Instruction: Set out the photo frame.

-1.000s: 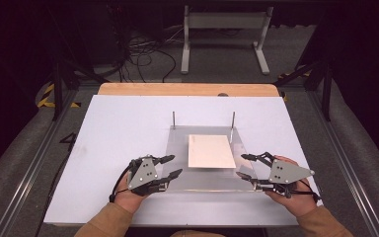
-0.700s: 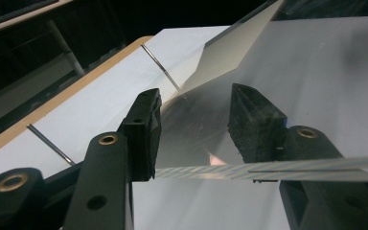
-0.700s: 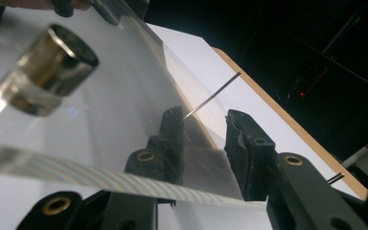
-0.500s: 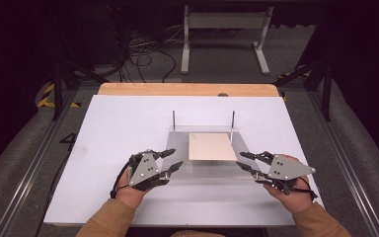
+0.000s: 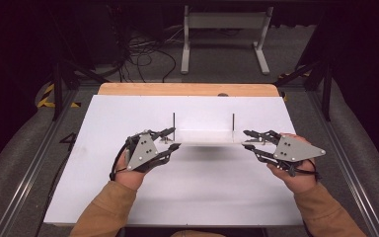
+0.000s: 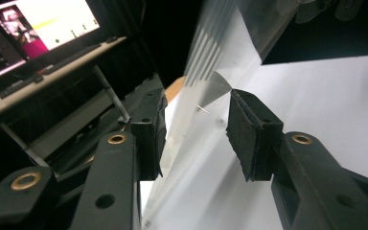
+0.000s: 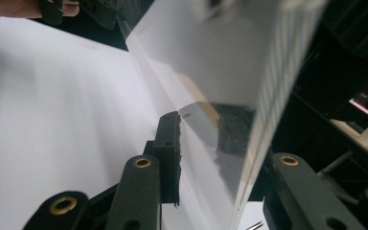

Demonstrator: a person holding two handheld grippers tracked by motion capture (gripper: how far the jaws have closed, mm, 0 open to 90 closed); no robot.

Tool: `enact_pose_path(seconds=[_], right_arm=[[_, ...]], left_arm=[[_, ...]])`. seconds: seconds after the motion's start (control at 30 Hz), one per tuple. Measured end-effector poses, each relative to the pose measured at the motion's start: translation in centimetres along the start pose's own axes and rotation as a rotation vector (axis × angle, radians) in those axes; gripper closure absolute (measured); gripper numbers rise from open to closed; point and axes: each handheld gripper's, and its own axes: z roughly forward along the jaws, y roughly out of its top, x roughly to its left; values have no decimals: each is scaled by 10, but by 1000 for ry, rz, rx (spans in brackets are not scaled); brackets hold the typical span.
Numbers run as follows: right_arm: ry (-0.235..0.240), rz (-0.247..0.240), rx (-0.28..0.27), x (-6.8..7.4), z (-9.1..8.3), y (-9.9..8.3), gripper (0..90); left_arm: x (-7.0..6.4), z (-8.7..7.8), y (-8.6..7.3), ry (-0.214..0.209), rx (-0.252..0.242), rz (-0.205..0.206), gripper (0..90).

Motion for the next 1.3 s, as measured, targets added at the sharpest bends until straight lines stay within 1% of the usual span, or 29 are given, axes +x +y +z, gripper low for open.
enact_pose_path(seconds=[0.1,0.13,0.17,0.2,0.23,0.27,0.33,0.4,0.47,0.53,0.57,0.6,0.7,0.8,0.87,0.9,0.93,0.97,1.0,1.13,1.2,1.23,1.27,1.3], right_arm=[[-18,-16,-21,-6,-1,7,678],[-22,-22,-26,-8,-1,9,678],[-26,-18,-48,-10,-2,13,678],[-29,-17,-55,-11,-2,15,678],[-22,-2,-72,-14,-3,17,680],[-16,19,-100,-16,-4,19,683],[-2,47,-114,-18,-6,23,686],[6,59,-120,-20,-8,28,686],[5,58,-124,-21,-8,31,686],[8,69,-124,-24,-8,35,684],[11,80,-122,-25,-8,37,684],[21,95,-118,-27,-8,39,685],[44,132,-119,-33,-5,42,685],[72,180,-108,-40,3,40,682],[91,212,-94,-46,9,37,682],[101,227,-85,-49,12,36,682],[107,239,-89,-51,14,35,682],[113,253,-92,-53,17,35,683],[114,256,-85,-55,19,36,683],[119,282,-85,-61,27,36,679],[114,284,-90,-63,30,36,678],[114,287,-90,-64,33,36,680],[111,288,-92,-65,35,36,680],[108,293,-91,-66,37,37,679]], left_arm=[[6,0,8,10,-14,5,584],[9,-1,13,9,-22,1,584],[10,-1,15,9,-28,0,583],[12,-1,17,6,-33,-8,582],[15,-2,20,-3,-40,-27,580],[17,-2,21,-9,-42,-30,578],[19,-4,26,-13,-43,-40,574],[19,-7,30,-8,-50,-33,574],[20,-10,35,-11,-54,-43,575],[23,-12,40,-17,-52,-74,575],[25,-13,42,-20,-51,-80,572],[26,-13,44,-24,-49,-97,571],[33,-14,48,-33,-35,-118,569],[39,-12,47,-37,-11,-154,572],[44,-8,43,-49,0,-192,572],[46,-7,42,-53,-6,-211,573],[50,-6,39,-64,-19,-236,575],[53,-6,38,-67,-18,-247,575],[56,-4,36,-67,-20,-258,574],[63,-1,31,-65,-30,-280,571],[67,1,28,-64,-27,-294,565],[69,3,26,-56,-32,-296,554],[71,4,23,-56,-47,-305,546],[71,4,23,-56,-47,-305,543]])
